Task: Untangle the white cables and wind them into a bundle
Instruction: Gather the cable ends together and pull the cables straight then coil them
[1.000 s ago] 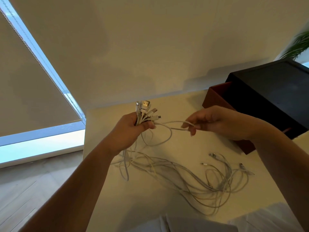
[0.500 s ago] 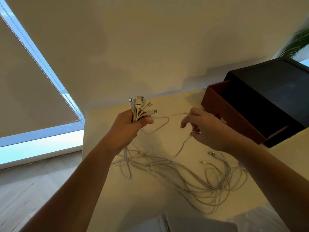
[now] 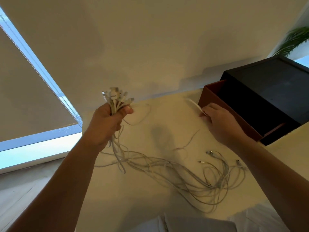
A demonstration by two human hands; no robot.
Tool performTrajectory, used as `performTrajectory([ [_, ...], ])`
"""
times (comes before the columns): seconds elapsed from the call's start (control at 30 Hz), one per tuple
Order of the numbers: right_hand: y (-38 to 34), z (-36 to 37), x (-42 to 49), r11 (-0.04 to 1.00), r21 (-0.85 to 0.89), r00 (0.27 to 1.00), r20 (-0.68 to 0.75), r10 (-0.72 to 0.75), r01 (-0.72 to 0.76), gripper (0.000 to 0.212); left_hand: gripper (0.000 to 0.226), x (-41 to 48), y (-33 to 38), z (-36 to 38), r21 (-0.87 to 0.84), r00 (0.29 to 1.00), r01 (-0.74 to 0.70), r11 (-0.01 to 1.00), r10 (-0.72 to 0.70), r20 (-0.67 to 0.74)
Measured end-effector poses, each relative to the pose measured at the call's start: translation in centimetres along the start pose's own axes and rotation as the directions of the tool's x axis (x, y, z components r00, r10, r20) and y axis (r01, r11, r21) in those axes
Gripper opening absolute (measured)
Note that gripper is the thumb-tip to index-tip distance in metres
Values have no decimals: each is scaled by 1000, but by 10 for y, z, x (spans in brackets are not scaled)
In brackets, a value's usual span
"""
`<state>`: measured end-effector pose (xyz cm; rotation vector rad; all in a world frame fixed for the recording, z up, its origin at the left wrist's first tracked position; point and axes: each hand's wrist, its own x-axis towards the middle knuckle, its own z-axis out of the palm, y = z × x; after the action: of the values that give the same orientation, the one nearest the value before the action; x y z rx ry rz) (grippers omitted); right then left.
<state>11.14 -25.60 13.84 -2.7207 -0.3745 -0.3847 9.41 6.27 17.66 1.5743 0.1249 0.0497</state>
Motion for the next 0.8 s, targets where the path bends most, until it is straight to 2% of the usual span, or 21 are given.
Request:
performTrajectory([
  [0.07,16,-2,-6,999,-24,998,44,45,-44,18,14,5,2,-12,-75,998,-4,997,-1,-67],
  [0.17,26,-6,-13,985,-79,972,167,165,-154,24,13,8,2,-20,-57,995,-14,998,8,-96],
  [0.23,25,-9,-15,965,-224,966,185,178,-135,27,13,8,0,-19,-44,995,-23,999,19,-102],
  [0.37,24,-11,-16,931,-350,974,159,164,-100,30,14,10,-2,-15,-48,992,-37,998,31,-119],
  [0.43,22,-5,-16,947,-297,941,270,204,-120,34,16,11,-3,-14,-44,994,-36,998,31,-110],
  [0.5,18,4,-18,969,-138,861,444,247,-206,42,21,11,-5,-13,-34,995,-34,999,31,-96],
  [0.57,17,17,-22,960,-51,809,528,259,-274,47,23,11,-7,-10,-18,995,-26,999,24,-92],
  [0.67,11,34,-28,966,-5,832,507,226,-259,44,10,8,-10,-4,24,998,6,1000,-5,-58],
  [0.8,-4,37,-26,968,86,872,457,173,-237,63,15,5,-12,3,58,1000,12,998,-11,-14],
])
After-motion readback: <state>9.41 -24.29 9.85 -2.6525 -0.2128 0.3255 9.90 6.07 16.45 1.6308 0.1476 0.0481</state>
